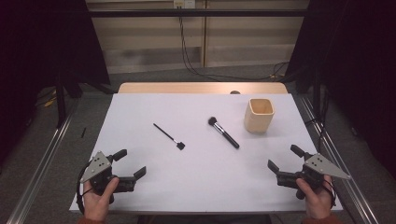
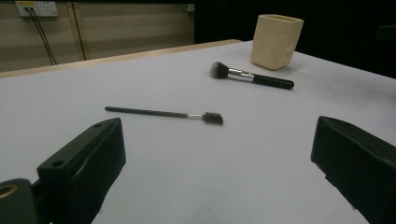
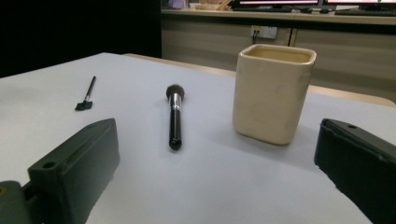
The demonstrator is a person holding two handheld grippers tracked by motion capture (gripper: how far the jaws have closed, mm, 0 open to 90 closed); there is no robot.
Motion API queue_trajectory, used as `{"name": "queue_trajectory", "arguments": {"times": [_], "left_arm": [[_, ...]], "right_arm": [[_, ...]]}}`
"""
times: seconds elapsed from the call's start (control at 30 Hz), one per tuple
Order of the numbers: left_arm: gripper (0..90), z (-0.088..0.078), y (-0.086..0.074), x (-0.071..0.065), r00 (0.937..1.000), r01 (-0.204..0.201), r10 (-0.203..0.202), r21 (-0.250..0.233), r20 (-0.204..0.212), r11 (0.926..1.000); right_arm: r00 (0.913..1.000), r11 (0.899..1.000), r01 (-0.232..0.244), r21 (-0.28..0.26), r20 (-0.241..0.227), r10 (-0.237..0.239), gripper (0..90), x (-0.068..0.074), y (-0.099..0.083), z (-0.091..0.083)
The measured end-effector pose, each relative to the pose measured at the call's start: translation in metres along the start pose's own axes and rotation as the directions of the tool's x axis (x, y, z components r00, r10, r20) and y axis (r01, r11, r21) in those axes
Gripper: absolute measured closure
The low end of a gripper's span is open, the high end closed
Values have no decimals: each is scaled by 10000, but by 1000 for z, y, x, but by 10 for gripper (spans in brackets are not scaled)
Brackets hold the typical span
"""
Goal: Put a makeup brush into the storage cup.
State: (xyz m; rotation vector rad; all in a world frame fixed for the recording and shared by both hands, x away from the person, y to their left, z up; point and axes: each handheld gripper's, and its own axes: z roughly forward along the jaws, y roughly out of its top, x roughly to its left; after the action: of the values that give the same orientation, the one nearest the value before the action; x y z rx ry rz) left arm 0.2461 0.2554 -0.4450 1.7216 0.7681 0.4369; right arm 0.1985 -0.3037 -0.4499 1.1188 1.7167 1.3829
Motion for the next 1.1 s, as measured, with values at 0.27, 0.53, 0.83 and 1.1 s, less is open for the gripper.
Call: {"name": "queue_trajectory", "arguments": {"times": [0.27,0.53,0.83,1.1], "left_arm": [[38,5,6,0,9998,-153,153,-9,98,9999],[35,15,14,3,9998,6,-3,-110,207,9999],[14,27,21,12,9998,29,-30,30,209,10000],[15,40,30,18,9999,-85,86,-9,98,10000]], "right_arm": [[9997,10000,5,54,-233,-4,0,2,0,2],[9995,9999,-22,109,-320,25,0,2,-1,3],[9995,9999,-57,140,-317,61,0,2,-1,4],[9995,9999,-17,143,-325,22,0,2,-1,5]]}}
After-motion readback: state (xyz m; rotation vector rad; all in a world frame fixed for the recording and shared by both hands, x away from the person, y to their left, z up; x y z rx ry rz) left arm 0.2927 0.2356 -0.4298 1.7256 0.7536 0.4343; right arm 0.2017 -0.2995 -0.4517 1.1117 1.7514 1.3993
